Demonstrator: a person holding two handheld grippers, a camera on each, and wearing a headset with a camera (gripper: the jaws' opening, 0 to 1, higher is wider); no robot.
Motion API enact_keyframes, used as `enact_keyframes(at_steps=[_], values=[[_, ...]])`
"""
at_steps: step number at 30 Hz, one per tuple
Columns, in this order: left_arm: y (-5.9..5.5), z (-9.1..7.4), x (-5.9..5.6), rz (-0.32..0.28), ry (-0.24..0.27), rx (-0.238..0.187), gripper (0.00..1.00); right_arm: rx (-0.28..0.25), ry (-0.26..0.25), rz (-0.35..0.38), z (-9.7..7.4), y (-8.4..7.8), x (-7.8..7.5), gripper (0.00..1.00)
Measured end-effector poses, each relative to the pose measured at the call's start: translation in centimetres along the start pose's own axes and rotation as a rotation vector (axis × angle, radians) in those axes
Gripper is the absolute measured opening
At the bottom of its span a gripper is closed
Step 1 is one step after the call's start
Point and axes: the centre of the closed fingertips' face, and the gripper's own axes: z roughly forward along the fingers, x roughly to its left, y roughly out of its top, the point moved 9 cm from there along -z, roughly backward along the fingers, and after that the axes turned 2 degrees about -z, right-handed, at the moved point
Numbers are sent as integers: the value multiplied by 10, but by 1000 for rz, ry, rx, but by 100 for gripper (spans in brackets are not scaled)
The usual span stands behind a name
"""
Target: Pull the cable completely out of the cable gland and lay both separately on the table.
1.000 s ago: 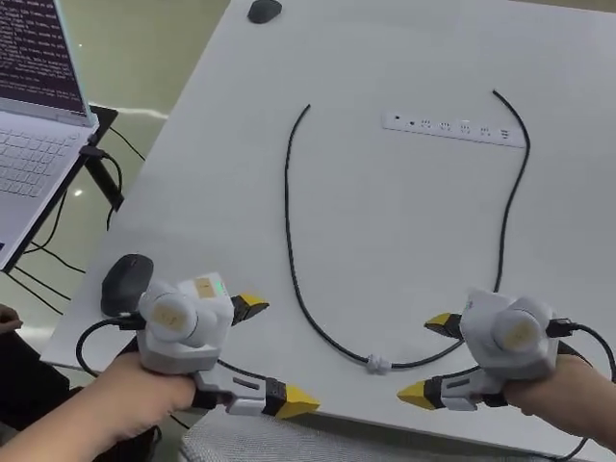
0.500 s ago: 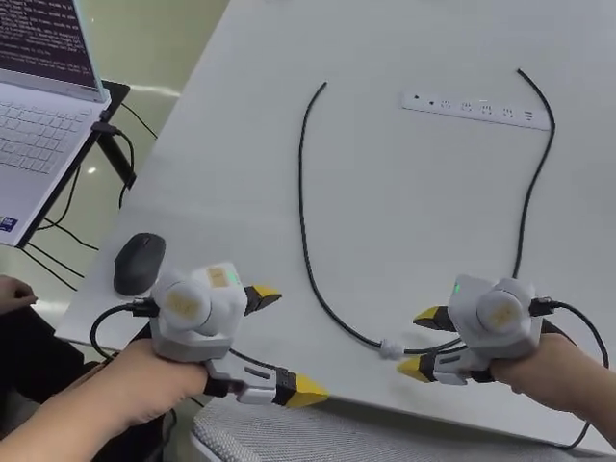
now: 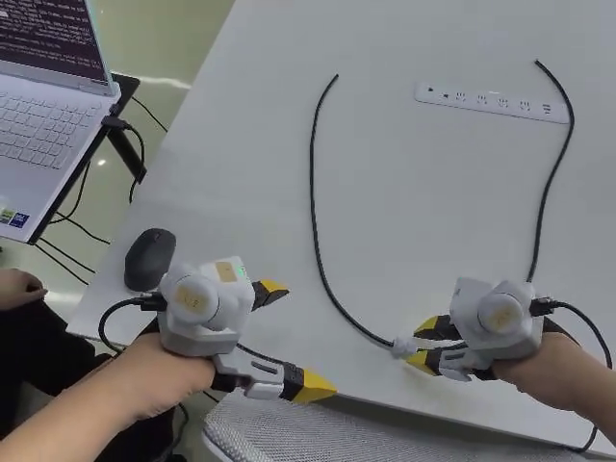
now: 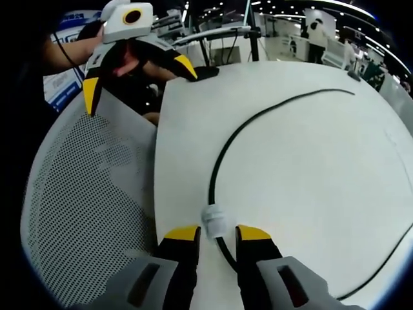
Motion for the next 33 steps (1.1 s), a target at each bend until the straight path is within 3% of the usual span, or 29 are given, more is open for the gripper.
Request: enact_keyframes(at_steps=[18, 23, 33], values=[[-1, 2, 1, -5, -17, 6, 83, 28, 27, -25, 6, -1, 0, 9], [0, 3, 1, -5, -16, 1, 84, 13, 1, -23, 2, 1, 0, 8], [9, 12, -4, 19, -33, -6, 84, -14, -5, 6, -15, 11, 7, 7]])
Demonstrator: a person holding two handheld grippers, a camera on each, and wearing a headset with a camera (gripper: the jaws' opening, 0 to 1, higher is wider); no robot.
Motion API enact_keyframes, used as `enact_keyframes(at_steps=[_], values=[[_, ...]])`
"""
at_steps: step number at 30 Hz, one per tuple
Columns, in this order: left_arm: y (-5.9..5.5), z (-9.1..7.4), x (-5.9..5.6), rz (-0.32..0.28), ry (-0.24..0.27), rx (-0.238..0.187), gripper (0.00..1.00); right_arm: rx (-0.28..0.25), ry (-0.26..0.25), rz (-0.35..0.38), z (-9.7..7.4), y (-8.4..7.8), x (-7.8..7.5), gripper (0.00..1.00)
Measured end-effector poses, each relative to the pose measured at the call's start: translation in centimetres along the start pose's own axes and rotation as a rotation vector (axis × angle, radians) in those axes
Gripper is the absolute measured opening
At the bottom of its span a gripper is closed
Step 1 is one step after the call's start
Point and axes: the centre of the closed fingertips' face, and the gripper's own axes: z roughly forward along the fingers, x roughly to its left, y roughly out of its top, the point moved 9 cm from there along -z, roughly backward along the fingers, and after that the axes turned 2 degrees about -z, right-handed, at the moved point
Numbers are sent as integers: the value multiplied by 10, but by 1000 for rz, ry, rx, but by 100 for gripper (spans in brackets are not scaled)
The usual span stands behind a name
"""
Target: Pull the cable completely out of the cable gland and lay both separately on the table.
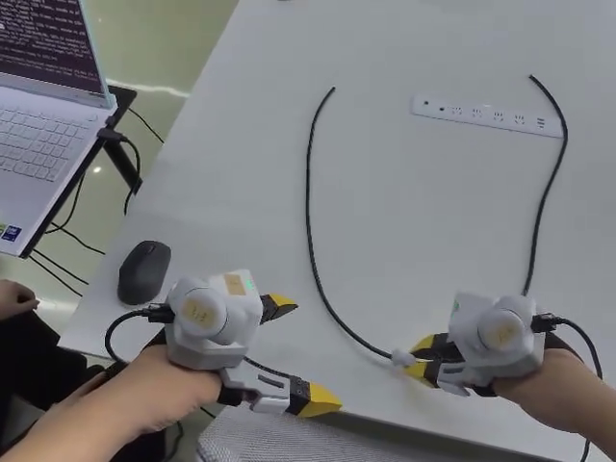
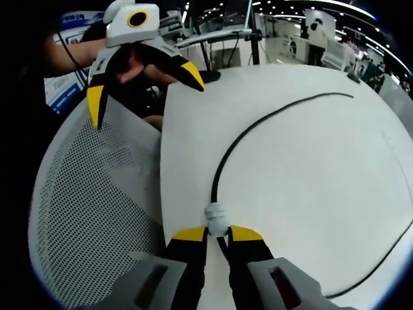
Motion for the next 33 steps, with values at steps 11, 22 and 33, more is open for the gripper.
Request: enact_keyframes(at_steps=[11, 22, 33], values=[[19, 13, -8, 56, -49, -6, 84, -44, -10, -14, -33, 19, 11, 6], [42, 24, -17, 86, -109, -44, 78, -85, -41, -61, -67, 45, 23, 6], [62, 34, -31, 124, -188, -86, 65, -97, -58, -147, -94, 61, 35, 6]])
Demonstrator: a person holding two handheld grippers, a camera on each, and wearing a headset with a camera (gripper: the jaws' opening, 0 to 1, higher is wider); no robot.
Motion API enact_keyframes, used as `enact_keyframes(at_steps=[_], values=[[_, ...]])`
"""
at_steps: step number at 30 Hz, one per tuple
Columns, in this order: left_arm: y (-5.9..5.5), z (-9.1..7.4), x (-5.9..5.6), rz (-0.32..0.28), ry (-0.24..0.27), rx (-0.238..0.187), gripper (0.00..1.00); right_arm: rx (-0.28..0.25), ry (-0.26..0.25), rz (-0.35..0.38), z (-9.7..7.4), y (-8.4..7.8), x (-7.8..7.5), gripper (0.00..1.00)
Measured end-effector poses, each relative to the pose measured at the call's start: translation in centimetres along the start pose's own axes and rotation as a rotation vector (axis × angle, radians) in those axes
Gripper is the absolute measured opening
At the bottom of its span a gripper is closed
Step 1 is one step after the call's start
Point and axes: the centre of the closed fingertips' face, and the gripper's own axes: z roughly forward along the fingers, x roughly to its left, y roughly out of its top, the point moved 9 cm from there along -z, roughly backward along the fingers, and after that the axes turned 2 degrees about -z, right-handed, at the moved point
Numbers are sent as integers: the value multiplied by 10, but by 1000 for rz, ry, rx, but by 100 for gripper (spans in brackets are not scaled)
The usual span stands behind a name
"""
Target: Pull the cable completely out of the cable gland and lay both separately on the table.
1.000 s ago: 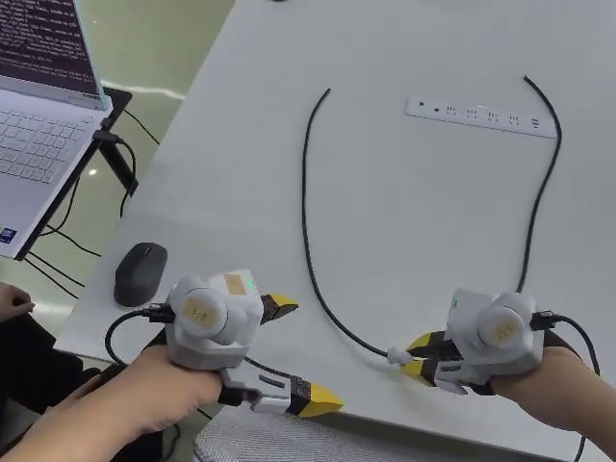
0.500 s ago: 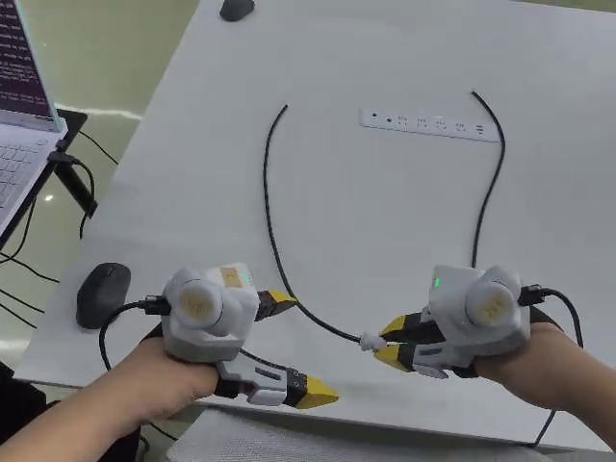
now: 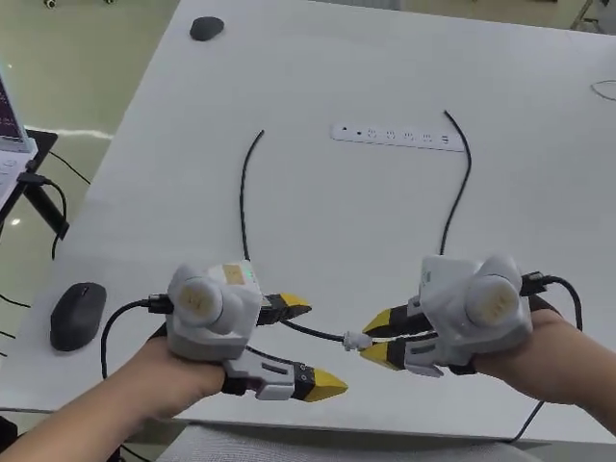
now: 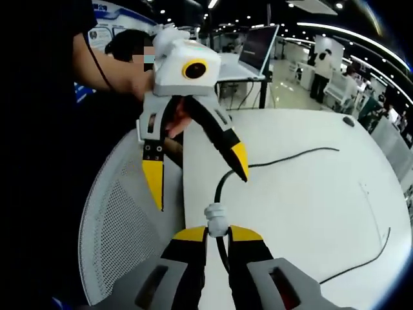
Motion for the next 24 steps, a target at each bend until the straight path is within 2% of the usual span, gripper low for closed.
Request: enact_keyframes(at_steps=[5, 15, 19, 24], values=[[4, 4, -3, 5, -31, -1, 57, -15, -11, -54, -9, 5, 3, 6], [13, 5, -7, 17, -68, -59, 43, -23, -15, -160, -12, 7, 8, 6], [15, 7, -8, 37, -76, -71, 38, -27, -14, -170, -12, 8, 8, 6], [13, 8, -8, 64, -97, -62, 27, -25, -6, -179, -11, 9, 8, 6]])
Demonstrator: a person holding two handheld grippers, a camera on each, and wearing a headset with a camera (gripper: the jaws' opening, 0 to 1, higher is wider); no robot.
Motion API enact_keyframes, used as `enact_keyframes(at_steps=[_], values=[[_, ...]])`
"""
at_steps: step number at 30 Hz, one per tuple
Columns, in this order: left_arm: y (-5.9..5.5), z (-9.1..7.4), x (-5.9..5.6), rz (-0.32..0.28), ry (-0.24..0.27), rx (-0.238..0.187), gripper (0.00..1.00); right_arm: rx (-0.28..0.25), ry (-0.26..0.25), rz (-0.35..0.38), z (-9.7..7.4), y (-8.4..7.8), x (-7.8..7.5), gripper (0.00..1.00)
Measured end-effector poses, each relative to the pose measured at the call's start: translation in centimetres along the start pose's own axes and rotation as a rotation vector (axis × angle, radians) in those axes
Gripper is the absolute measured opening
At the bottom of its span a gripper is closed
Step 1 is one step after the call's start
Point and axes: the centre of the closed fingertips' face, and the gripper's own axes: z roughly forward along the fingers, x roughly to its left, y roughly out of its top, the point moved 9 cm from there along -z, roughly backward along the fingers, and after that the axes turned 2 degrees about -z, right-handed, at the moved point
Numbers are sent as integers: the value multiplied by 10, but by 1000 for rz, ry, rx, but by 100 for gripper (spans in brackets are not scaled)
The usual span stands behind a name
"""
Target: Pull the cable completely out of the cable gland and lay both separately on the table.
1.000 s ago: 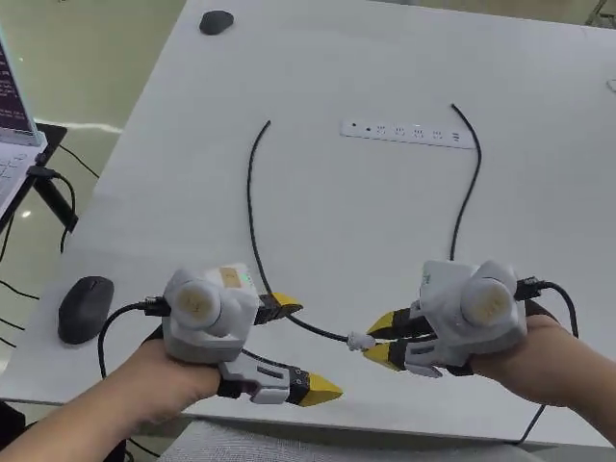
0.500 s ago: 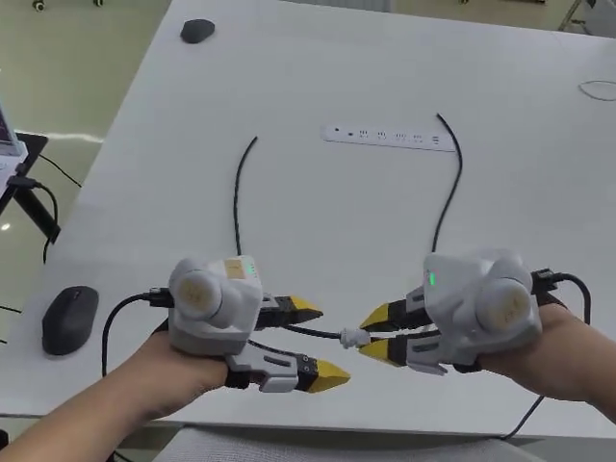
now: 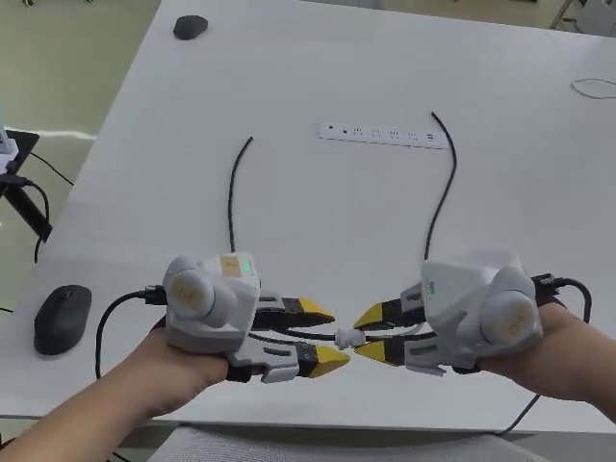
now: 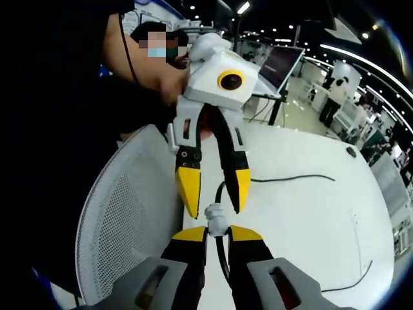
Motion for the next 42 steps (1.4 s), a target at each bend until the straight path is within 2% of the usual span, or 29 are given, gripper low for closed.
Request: enact_keyframes(at_steps=[9, 21, 24, 30, 32, 34, 36, 39, 42], values=[[3, 1, 0, 16, -26, -10, 17, 0, 6, -31, 1, 0, -1, 6], [3, 2, -2, 50, -39, 8, 16, -11, 12, -64, 2, -3, 1, 8], [4, 0, -3, 58, -39, 7, 15, -32, 13, -3, 1, -3, 1, 8], [4, 0, -4, 56, -40, 13, 15, -47, 18, 65, -1, -5, 1, 10], [4, 1, -5, 78, -43, 18, 15, -68, 36, 121, -1, -7, 1, 14], [5, 0, -5, 89, -42, 19, 15, -75, 62, 214, -2, -12, 0, 19], [6, -1, -4, 102, -41, 16, 15, -120, 87, 275, -4, -16, -3, 18], [8, -1, -4, 120, -47, 19, 15, -182, 142, 439, -6, -25, -7, 18], [9, -2, -4, 139, -49, 28, 15, -214, 151, 496, -8, -32, -14, 17]])
